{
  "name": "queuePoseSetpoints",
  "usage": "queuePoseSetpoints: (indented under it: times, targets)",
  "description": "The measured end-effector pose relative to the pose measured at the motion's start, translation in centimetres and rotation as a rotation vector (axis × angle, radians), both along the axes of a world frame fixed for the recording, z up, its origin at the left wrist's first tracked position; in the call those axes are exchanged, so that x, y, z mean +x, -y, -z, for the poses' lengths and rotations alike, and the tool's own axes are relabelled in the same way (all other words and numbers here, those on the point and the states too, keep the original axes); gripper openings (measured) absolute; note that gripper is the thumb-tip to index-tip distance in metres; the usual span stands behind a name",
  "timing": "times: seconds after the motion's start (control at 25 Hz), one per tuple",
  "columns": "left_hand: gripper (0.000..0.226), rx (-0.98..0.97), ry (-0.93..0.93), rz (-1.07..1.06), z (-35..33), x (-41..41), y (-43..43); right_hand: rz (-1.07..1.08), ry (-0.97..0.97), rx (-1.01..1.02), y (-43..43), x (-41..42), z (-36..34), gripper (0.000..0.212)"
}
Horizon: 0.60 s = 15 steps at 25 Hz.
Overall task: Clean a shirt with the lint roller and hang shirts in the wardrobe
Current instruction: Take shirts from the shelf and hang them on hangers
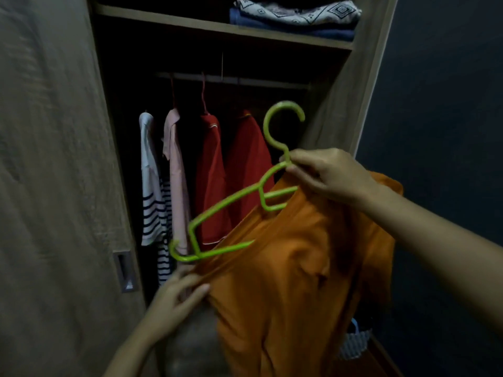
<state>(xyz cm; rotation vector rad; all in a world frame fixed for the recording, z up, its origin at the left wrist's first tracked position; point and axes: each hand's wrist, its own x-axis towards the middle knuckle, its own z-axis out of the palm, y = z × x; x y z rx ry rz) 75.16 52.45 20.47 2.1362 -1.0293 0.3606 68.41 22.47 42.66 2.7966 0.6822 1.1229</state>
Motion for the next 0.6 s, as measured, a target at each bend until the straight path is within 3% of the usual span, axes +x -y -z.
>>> queuePoseSetpoints:
  times: [0.16,0.36,0.48,0.6]
  targets:
    - [0.040,0.041,-0.092,0.142,-5.1,2.2,-3.5,0.075,-0.147,-0.067,1.2,0.0,4.6,0.060]
    - [0.039,0.102,0.142,0.093,-9.3,0.5,-0.3,-0.051,-0.336,0.295,-2.6,1.1,6.2,0.044]
    - [0.015,-0.006,0.077,-0.010,-10.9,1.3,-2.4,-0.145,-0.520,0.467,-2.3,1.6,6.3,0.044]
    - [0.032,-0.022,0.054,-0.061,-12.7,1.5,-4.3,-0.136,-0.611,0.595,-1.8,2.2,6.8,0.031]
